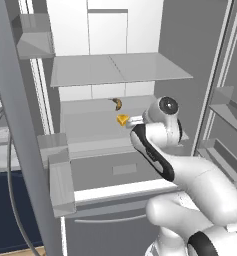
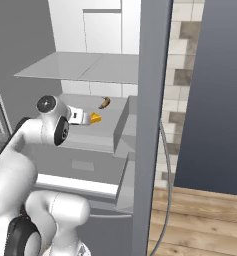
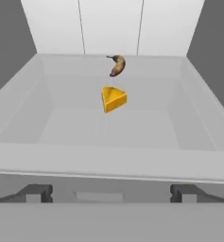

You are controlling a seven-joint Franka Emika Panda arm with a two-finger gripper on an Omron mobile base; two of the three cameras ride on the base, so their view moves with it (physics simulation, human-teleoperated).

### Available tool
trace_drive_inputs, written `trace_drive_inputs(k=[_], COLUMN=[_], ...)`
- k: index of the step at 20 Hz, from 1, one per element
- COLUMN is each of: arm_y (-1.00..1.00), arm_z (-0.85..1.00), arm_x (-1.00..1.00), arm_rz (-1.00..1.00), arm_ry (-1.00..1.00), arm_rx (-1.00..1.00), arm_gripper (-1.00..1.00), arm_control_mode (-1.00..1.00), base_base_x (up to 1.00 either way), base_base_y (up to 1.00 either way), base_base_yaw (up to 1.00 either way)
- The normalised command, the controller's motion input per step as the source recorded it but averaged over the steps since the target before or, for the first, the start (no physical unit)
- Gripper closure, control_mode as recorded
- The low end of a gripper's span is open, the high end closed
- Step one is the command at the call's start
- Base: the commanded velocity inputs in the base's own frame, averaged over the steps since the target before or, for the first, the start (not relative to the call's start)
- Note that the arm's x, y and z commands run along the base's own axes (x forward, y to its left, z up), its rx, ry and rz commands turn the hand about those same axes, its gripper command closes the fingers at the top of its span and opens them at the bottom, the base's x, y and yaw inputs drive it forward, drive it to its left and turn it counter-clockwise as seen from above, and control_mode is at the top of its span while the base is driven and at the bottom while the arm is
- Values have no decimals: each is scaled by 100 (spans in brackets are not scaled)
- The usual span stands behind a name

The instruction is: Pick the cheese from the fridge and the cheese grater from the cabinet and place them next to the salad bowl.

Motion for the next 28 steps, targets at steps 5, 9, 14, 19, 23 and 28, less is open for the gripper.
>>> trace_drive_inputs(k=[5, 9, 14, 19, 23, 28], arm_y=[1, 0, 2, 4, 0, 0], arm_z=[-7, -21, -25, -35, -26, -13], arm_x=[65, 62, 57, 36, 40, 46], arm_rz=[0, 0, 0, 0, 0, 0], arm_ry=[11, 1, 0, 0, 1, 10], arm_rx=[2, 0, 0, 0, 0, 3], arm_gripper=[-100, -100, -100, -100, -100, -100], arm_control_mode=[-100, -100, -100, -100, -100, -100], base_base_x=[0, 0, 0, 0, 0, 0], base_base_y=[0, 0, 0, 0, 0, 0], base_base_yaw=[0, 0, 0, 0, 0, 0])
